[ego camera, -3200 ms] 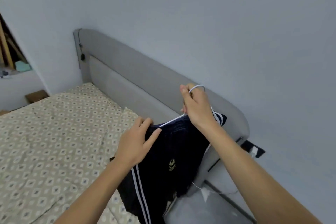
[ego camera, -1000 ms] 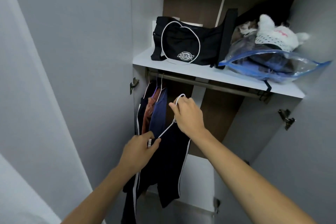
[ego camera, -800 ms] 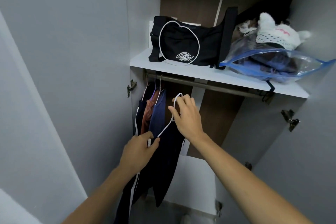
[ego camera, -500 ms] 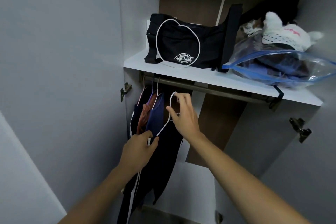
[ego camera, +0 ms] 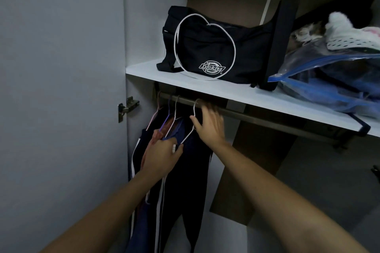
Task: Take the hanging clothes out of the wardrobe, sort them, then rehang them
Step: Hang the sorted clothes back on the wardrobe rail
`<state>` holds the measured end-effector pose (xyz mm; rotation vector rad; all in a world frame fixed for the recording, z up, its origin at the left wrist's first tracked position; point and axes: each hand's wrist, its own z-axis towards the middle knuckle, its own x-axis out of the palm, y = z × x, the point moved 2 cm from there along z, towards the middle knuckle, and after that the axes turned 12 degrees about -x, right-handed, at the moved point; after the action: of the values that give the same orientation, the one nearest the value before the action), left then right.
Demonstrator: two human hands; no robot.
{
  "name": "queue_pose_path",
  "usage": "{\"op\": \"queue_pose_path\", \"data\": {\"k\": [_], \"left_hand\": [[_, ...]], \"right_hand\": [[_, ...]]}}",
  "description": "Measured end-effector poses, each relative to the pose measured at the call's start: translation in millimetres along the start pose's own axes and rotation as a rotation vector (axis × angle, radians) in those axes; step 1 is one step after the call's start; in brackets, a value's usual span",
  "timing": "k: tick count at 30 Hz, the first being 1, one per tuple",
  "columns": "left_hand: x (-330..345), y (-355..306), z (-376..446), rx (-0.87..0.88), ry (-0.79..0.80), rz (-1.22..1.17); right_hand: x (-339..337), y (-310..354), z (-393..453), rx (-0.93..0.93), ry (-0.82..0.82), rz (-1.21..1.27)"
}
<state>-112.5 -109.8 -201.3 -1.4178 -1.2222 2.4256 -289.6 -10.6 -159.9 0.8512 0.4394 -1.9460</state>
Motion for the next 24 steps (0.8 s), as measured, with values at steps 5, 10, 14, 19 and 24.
{"op": "queue_pose_path", "data": {"k": [5,10,14,19,24], "left_hand": [[25.9,6.8,41.2,-0.045,-0.058,0.027],[40.7,6.0,71.7,-0.062,-0.081,0.065],[52.9,14.3,91.1,-0.07,-0.086,0.108],[71.8,35.4,96.0,-0.071,-0.082,0.162],[73.8,45.4,95.3,-0.073,-0.143,0.246]], "right_hand": [[24.7,-26.7,28.7,-0.087,-0.084,-0.071],[49.5,-43.0,51.8,-0.091,-0.054,-0.093],[67.4,-49.1,61.2,-0.067,0.028,-0.14],[85.0,-53.8,55.7,-0.121,0.002,-0.267],[96.1,-41.3,65.4,-0.252,-0.007,-0.311]]}}
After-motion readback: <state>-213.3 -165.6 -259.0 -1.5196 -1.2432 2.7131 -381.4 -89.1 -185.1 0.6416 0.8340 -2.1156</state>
